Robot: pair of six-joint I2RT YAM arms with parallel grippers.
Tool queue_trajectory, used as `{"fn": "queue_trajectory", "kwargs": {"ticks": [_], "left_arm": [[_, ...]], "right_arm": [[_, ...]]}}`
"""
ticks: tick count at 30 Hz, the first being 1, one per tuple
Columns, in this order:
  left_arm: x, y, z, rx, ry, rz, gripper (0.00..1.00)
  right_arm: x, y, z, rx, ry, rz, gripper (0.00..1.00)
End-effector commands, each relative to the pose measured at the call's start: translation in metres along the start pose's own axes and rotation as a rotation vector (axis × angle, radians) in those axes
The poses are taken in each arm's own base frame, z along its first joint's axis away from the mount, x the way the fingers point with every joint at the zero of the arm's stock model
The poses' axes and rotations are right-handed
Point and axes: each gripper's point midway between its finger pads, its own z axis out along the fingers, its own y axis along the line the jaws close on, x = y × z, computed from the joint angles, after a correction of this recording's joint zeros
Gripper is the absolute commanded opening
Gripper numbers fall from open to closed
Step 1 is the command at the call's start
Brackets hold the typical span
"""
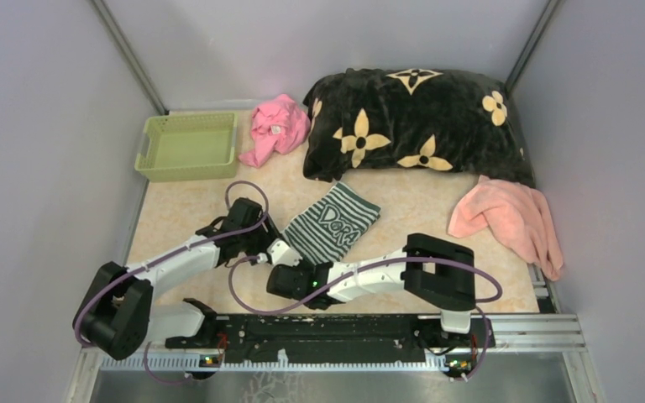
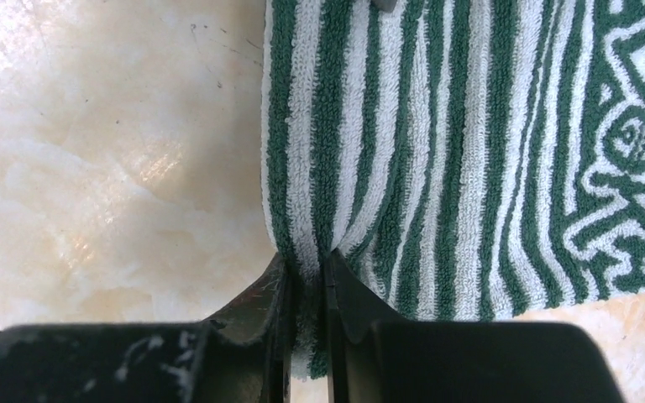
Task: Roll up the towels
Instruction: Roll the towel at the center of the board.
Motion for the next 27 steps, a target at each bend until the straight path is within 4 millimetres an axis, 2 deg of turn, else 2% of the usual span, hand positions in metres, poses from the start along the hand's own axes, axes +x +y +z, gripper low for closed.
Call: {"fn": "queue_trajectory", "kwargs": {"ticks": [1,5,9,11,16,18,20,23,24,27], "left_arm": [[-0.003,0.025,0.0,-0.096,-0.017,-0.018,0.71],[-0.008,0.023,-0.005,-0.085,-0.037,-0.028,0.71],[-0.003,0.027,-0.003,-0.098,-0.015,-0.03,0.69],[0.002,0.032,-0.001,-0.113,-0.001,-0.033,0.63],[0.01,0.043,0.001,-0.153,0.027,-0.038,0.39],[0.007,0.043,-0.003,-0.156,0.013,-0.031,0.36],[0.0,0.036,-0.01,-0.131,-0.009,-0.019,0.39],[-0.011,0.024,-0.024,-0.094,-0.046,0.004,0.63],[-0.013,0.023,-0.029,-0.095,-0.057,0.013,0.68],[-0.016,0.022,-0.045,-0.078,-0.086,0.02,0.75]], "right_arm": [[0.042,0.034,-0.008,-0.246,0.134,-0.015,0.08],[0.026,0.049,-0.021,-0.409,0.092,0.059,0.02],[0.015,0.05,-0.025,-0.475,0.065,0.112,0.01],[0.01,0.05,-0.027,-0.504,0.056,0.138,0.01],[0.001,0.052,-0.031,-0.615,0.05,0.251,0.01],[-0.002,0.053,-0.033,-0.663,0.052,0.302,0.01],[-0.005,0.052,-0.036,-0.72,0.056,0.36,0.01],[-0.005,0.05,-0.037,-0.782,0.076,0.438,0.02],[-0.006,0.047,-0.036,-0.795,0.082,0.463,0.02],[-0.012,0.041,-0.037,-0.865,0.085,0.544,0.02]]}}
